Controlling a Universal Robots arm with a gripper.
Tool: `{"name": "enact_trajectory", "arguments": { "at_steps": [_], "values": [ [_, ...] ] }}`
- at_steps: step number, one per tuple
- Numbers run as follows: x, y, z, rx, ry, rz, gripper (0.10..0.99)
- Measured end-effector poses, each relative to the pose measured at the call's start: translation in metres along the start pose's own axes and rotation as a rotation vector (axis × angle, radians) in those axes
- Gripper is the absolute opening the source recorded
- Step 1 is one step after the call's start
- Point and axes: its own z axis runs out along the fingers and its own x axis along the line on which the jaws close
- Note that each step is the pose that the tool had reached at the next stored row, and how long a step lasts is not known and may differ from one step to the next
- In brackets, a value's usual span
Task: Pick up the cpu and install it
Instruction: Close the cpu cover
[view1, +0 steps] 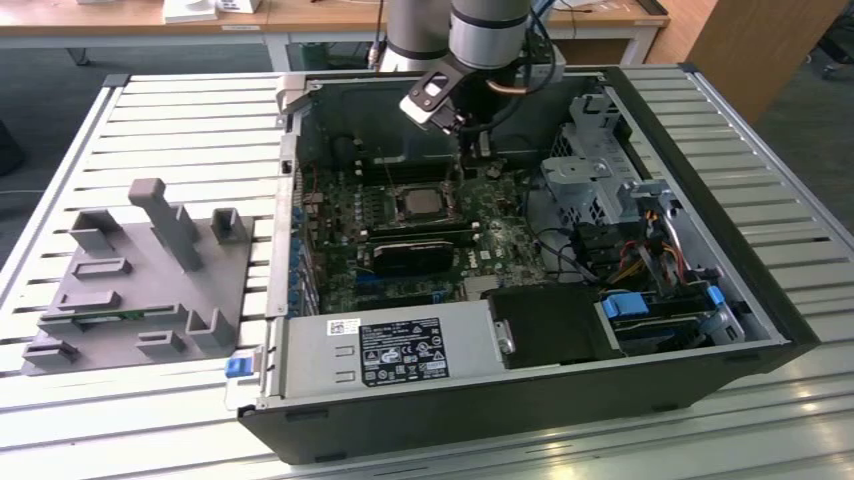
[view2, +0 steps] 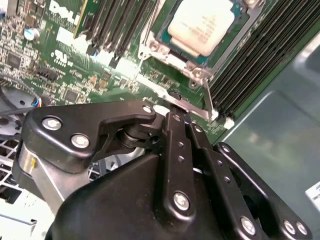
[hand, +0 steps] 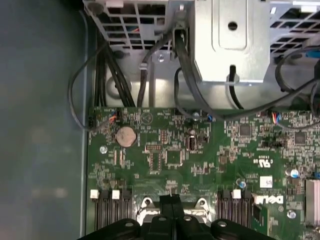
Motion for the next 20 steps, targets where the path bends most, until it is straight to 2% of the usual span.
{"name": "enact_trajectory", "arguments": {
  "at_steps": [13,20],
  "values": [
    [0.0000,-0.0140,0.0043,0.000,0.0002,0.000,0.106],
    [-0.0001,-0.0289,0.0074,0.000,0.0001,0.000,0.106]
  ]
}}
